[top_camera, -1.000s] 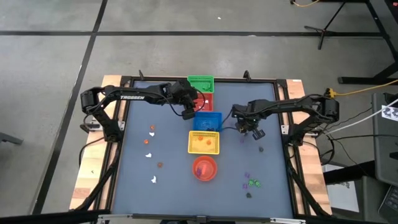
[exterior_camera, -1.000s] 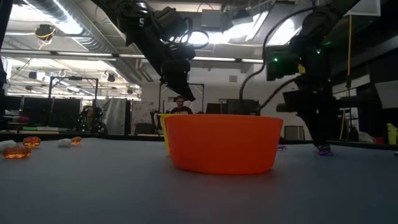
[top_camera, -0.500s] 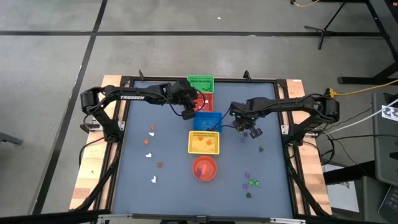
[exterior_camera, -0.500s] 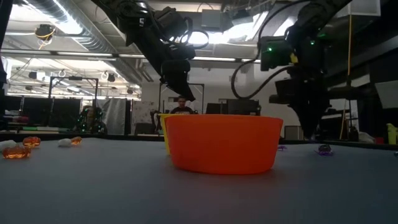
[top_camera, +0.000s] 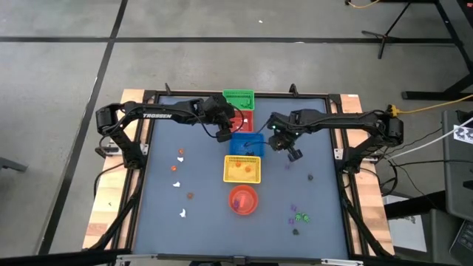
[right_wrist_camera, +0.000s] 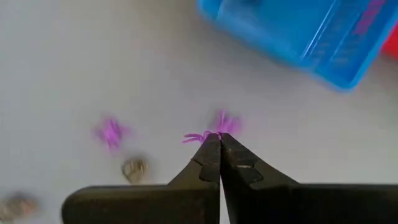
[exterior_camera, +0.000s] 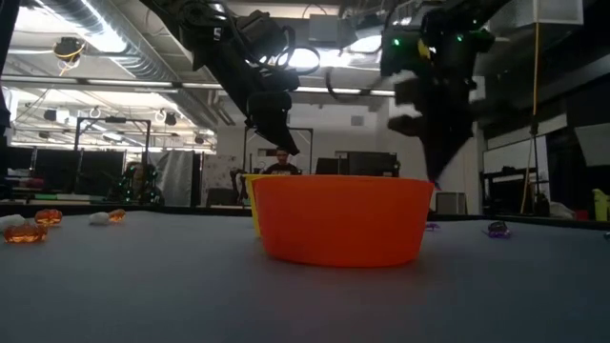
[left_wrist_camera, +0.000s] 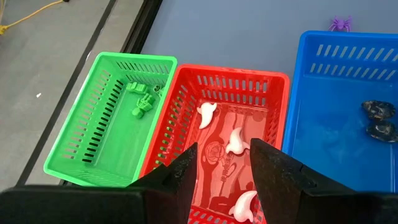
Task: Sort Halloween decoration
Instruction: Put the purple spider toy into the orange bin
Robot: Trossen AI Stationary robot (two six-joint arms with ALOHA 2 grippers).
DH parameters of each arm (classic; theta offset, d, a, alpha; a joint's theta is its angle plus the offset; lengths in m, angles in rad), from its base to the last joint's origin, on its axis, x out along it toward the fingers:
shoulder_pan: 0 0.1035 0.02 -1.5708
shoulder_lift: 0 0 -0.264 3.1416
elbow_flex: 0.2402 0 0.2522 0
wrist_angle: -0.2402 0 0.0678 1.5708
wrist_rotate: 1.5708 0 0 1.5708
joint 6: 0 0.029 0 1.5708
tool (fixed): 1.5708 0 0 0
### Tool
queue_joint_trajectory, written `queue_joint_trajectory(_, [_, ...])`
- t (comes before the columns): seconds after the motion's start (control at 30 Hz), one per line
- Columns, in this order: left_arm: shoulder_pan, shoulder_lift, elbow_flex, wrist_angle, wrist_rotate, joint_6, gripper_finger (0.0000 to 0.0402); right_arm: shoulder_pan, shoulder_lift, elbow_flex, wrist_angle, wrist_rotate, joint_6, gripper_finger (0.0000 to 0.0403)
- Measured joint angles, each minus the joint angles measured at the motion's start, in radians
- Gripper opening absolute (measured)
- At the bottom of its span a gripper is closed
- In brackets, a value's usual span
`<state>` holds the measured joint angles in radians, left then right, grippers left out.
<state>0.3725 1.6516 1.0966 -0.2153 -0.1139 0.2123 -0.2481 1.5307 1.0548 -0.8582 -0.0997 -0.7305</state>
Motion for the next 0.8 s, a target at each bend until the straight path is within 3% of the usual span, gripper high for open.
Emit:
queue_joint_trajectory(0.3, [0.0,0.0,0.0,0.0,0.0,0.0,0.0132,0.143,-0.001,0.071,0.162,-0.174,0.071,0.0])
queue_joint_trajectory(0.53, [0.0,0.0,0.0,0.0,0.0,0.0,0.0132,0.321,-0.001,0.071,0.308,-0.181,0.082,0.0])
queue_joint_trajectory(0.8, [0.0,0.0,0.0,0.0,0.0,0.0,0.0132,0.461,-0.001,0.071,0.446,-0.182,0.226,0.0])
